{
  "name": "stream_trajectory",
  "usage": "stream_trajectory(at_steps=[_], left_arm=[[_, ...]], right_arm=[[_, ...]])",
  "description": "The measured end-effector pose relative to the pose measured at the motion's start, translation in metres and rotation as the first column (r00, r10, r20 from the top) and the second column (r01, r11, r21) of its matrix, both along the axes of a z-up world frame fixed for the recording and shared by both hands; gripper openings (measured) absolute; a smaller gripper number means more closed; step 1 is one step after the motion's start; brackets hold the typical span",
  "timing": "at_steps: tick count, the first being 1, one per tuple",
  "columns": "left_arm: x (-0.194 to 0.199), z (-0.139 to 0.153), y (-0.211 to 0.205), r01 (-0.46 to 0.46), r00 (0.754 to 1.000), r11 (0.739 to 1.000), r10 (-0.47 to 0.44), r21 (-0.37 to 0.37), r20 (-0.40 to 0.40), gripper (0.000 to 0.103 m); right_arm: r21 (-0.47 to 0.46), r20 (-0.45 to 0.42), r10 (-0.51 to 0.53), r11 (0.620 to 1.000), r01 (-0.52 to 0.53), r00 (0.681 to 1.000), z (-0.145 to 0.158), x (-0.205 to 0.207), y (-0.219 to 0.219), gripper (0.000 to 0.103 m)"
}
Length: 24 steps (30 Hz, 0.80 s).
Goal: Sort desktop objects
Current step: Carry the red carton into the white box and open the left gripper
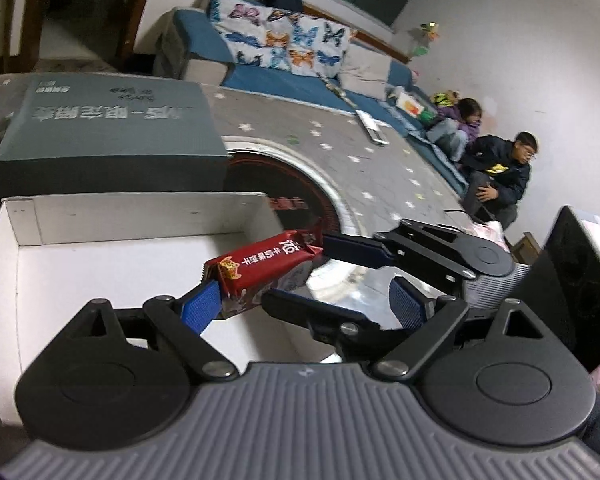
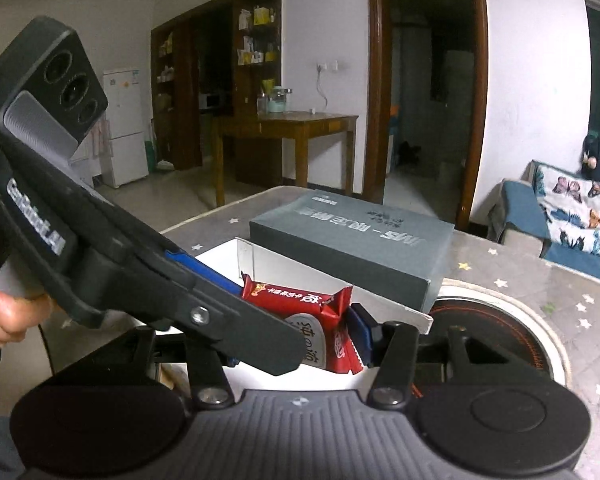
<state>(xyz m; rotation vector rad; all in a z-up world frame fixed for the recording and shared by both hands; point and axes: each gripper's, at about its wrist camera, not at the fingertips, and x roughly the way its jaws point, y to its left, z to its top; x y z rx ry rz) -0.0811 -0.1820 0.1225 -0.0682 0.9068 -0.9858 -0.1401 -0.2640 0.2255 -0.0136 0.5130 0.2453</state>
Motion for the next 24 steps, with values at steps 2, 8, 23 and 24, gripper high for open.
stream_trajectory(at_steps=[2, 8, 23, 24], left_arm=[[0.014, -0.009, -0.004, -0.009, 1.0, 1.0, 0.009, 0.014, -0.018, 0.09], [0.047, -0.039, -0.016, -0.012, 0.996, 0.999, 0.016, 0.046, -0.091, 0.09], [0.077, -0.065, -0.018, -0.005, 0.99, 0.999, 0.01, 0.036, -0.139, 0.09], [0.077, -0.065, -0.017, -0.004, 0.991, 0.999, 0.008, 0.033, -0.137, 0.09]], right_arm=[[0.008, -0.018, 0.006, 1.0, -0.006, 1.0, -0.005, 0.015, -0.003, 0.052], [-0.006, -0.12, -0.009, 1.0, 0.008, 0.993, -0.034, 0.052, -0.012, 0.052], [-0.041, -0.192, -0.052, 0.998, 0.045, 0.98, -0.07, 0.087, -0.016, 0.056], [-0.043, -0.19, -0.052, 0.998, 0.045, 0.98, -0.069, 0.087, -0.015, 0.058]])
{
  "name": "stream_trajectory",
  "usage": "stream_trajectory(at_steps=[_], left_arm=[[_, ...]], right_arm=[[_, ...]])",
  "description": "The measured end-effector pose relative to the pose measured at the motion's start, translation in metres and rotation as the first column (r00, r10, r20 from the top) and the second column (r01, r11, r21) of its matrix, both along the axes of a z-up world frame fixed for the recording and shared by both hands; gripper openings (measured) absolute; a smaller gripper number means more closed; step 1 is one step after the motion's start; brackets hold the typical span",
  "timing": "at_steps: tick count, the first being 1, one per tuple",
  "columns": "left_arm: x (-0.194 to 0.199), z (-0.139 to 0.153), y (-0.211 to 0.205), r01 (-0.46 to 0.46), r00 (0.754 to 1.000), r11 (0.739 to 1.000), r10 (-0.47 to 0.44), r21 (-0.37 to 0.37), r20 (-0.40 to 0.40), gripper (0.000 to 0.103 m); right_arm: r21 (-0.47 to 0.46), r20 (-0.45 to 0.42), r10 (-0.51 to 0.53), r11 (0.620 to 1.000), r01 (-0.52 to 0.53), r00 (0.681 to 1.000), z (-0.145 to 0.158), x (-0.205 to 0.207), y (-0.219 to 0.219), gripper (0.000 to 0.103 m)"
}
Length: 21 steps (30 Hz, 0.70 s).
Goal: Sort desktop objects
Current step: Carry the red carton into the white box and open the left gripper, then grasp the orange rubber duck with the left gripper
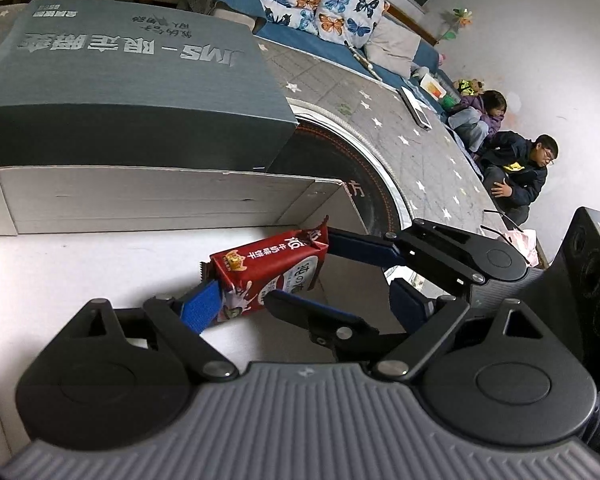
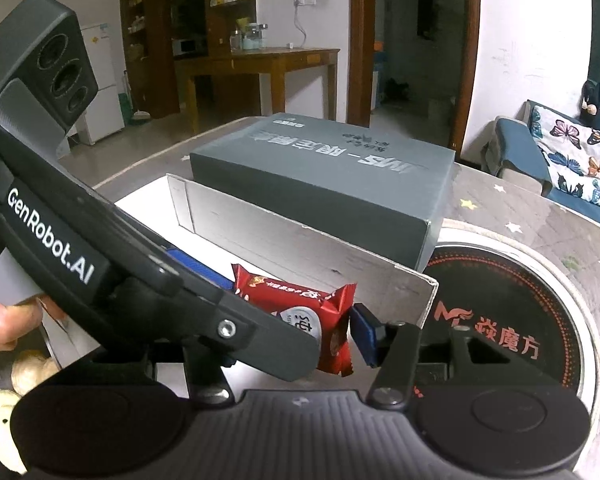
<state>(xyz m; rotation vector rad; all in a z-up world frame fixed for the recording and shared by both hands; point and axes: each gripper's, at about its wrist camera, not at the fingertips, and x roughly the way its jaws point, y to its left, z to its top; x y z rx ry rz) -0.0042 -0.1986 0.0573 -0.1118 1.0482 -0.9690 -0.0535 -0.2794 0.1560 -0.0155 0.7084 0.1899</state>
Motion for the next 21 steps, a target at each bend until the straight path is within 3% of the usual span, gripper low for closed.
stream_trajectory(at_steps=[3, 10, 21], left_arm=[[-0.002, 0.001, 0.001, 0.002, 1.0, 1.0, -0.002, -0.003, 0.008, 0.09], [-0.013, 0.01, 0.01, 0.008, 0.999, 1.0, -0.008, 0.0, 0.052, 0.09], [-0.066, 0.035, 0.047, 0.063, 0.989, 0.998, -0.059, -0.026, 0.139, 0.09]], right_arm=[[-0.008, 0.011, -0.001, 1.0, 0.001, 1.0, 0.002, -0.002, 0.001, 0.066], [-0.013, 0.037, -0.002, 1.0, 0.003, 0.999, 0.011, -0.012, 0.003, 0.068], [0.011, 0.112, 0.011, 1.0, -0.012, 0.994, 0.038, -0.084, 0.004, 0.085]])
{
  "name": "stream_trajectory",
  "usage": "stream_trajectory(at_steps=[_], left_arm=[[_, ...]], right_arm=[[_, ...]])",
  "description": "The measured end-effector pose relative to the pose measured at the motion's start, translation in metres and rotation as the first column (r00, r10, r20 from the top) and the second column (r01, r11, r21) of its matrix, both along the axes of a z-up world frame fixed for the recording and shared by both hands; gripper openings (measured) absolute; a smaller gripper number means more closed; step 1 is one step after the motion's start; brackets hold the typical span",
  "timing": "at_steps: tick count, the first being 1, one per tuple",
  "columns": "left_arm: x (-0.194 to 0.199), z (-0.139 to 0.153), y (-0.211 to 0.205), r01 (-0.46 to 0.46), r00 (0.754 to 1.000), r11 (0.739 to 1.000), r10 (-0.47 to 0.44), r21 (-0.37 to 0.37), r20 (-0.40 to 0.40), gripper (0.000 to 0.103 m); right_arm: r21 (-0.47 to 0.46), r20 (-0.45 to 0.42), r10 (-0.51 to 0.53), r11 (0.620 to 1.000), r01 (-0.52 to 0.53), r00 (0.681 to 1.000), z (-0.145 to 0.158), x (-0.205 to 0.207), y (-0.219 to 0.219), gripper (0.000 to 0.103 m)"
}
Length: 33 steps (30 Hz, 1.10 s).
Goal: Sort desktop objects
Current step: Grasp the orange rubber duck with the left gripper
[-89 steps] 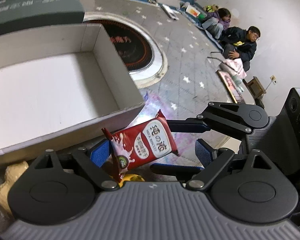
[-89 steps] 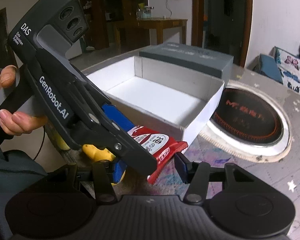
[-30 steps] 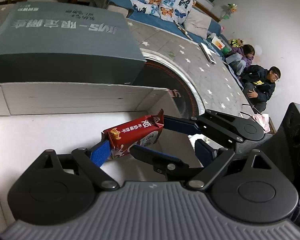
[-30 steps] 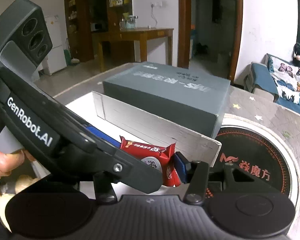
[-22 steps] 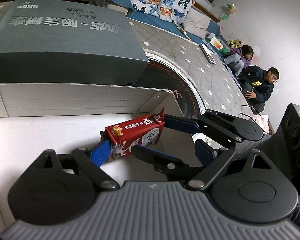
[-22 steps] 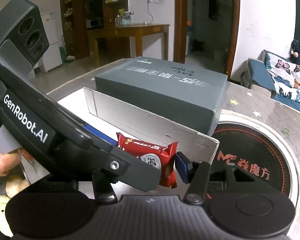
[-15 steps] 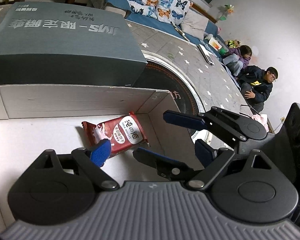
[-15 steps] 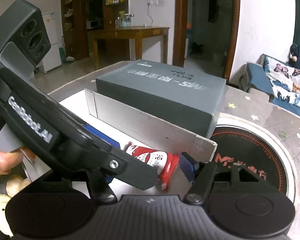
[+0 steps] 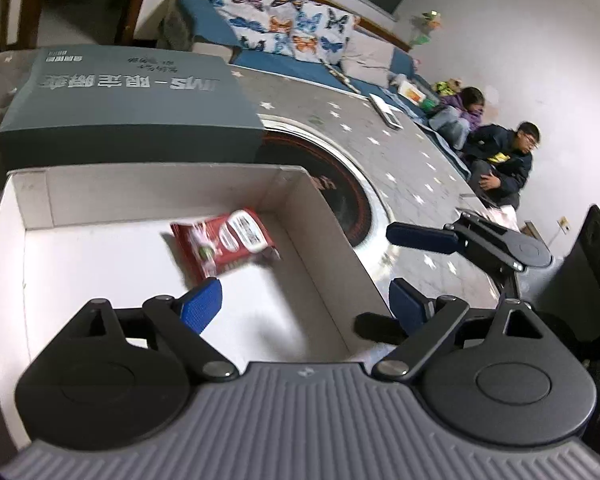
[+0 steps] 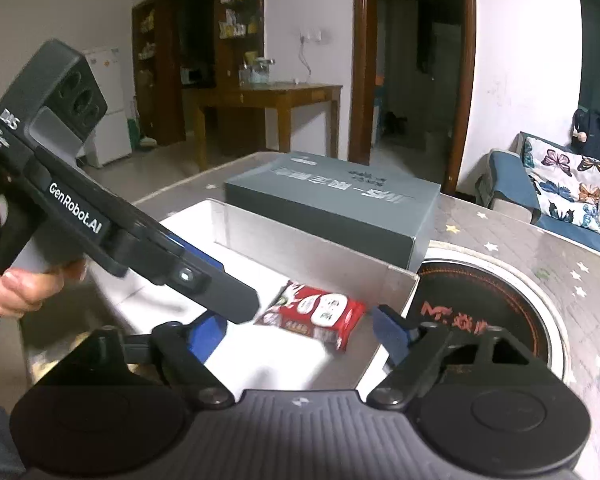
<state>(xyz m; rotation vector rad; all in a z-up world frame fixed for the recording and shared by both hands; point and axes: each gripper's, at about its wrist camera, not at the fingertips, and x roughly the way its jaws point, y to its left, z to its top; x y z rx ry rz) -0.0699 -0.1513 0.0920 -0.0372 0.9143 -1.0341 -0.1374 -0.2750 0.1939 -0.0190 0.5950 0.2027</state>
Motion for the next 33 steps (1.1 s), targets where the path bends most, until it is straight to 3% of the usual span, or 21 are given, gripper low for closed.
stream_trajectory(at_steps=[5, 13, 21, 28, 33], left_arm=[[-0.038, 0.005, 0.022, 0.05, 0.997, 0.999, -0.05, 0.0, 0.053, 0.09], [-0.067, -0.008, 0.03, 0.078, 0.996, 0.996, -0.081, 0.052, 0.049, 0.09], [-0.062, -0.034, 0.019, 0.081, 0.997, 0.989, -0.079, 0.122, -0.019, 0.09], [-0.058, -0.048, 0.011, 0.095, 0.995, 0.985, -0.088, 0.141, -0.056, 0.09], [-0.057, -0.056, 0.007, 0.115, 0.991, 0.983, -0.103, 0.145, -0.09, 0.078]], right_arm=[[-0.001, -0.005, 0.035, 0.999, -0.035, 0.999, 0.006, -0.045, 0.004, 0.085], [0.026, -0.057, 0.098, 0.995, -0.097, 0.994, 0.0, -0.081, 0.018, 0.084], [0.069, -0.167, 0.158, 0.987, -0.148, 0.973, -0.031, -0.075, 0.034, 0.075], [0.089, -0.237, 0.174, 0.984, -0.157, 0.956, -0.053, -0.065, 0.039, 0.064], [0.096, -0.263, 0.17, 0.984, -0.15, 0.95, -0.06, -0.064, 0.04, 0.056]])
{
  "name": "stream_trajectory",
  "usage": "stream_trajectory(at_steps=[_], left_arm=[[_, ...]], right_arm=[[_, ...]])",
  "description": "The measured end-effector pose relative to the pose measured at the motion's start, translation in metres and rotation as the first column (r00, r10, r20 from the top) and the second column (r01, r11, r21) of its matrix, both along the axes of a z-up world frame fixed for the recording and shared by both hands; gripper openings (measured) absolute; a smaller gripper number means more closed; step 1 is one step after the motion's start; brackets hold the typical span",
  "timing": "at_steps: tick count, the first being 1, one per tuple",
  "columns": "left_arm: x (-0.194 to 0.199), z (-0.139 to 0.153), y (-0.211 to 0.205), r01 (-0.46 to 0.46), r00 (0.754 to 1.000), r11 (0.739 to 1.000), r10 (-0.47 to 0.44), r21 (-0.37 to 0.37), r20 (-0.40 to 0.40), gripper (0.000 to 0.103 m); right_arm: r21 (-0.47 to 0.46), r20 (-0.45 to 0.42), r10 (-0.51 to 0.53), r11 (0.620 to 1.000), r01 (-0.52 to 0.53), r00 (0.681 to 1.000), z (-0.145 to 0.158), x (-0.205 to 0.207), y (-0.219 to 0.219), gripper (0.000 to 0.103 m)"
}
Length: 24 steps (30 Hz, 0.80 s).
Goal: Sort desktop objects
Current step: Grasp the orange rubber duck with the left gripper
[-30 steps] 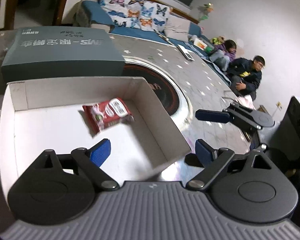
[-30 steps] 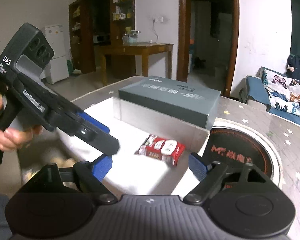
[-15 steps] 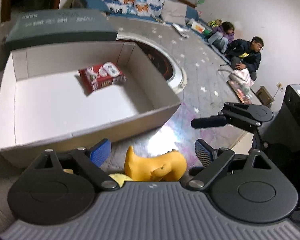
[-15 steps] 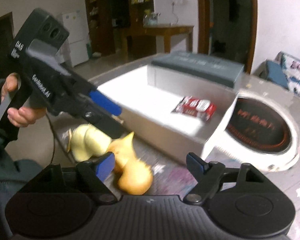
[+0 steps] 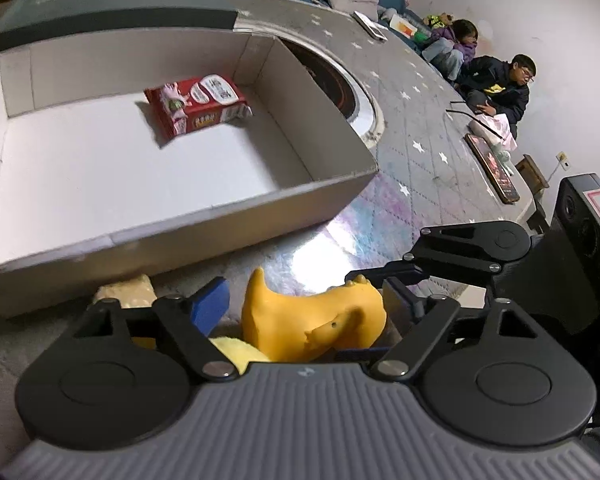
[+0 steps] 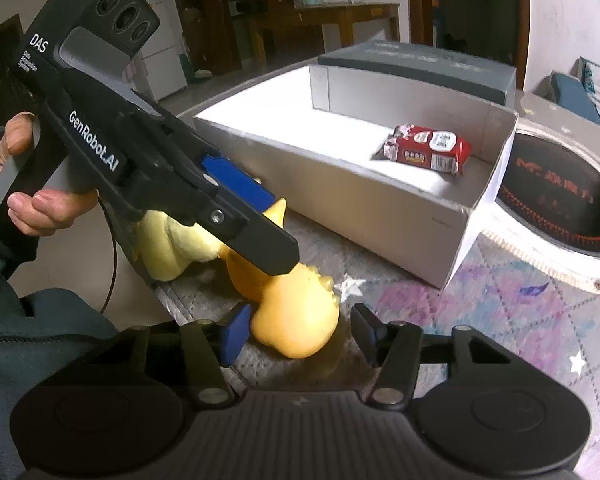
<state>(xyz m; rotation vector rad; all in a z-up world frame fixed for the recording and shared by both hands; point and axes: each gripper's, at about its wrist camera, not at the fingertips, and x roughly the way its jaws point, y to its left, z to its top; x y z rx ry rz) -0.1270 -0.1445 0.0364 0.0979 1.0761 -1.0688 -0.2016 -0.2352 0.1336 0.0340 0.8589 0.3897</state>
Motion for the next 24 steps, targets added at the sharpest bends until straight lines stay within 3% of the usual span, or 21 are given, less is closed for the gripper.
stream_trajectory(at_steps=[2, 4, 14, 24], left_arm=[[0.0, -0.002, -0.001, 0.003, 1.0, 1.0, -0.003, 0.004, -0.01, 0.073], [0.001, -0.003, -0.001, -0.003, 1.0, 1.0, 0.003, 0.006, -0.014, 0.069], [0.0, 0.015, 0.004, -0.024, 0.999, 0.998, 0.023, -0.051, -0.033, 0.059], [-0.002, 0.079, 0.007, -0.025, 0.993, 0.985, 0.044, -0.173, 0.112, 0.059]], right_arm=[[0.003, -0.008, 0.001, 1.0, -0.001, 1.0, -0.002, 0.0, 0.0, 0.054], [0.01, -0.012, 0.007, 1.0, -0.007, 1.0, -0.003, 0.0, 0.0, 0.046], [-0.021, 0.013, -0.002, 1.0, 0.003, 1.0, 0.011, -0.008, 0.0, 0.046], [-0.096, 0.167, 0.006, 0.995, 0.011, 0.986, 0.07, -0.014, -0.006, 0.046]])
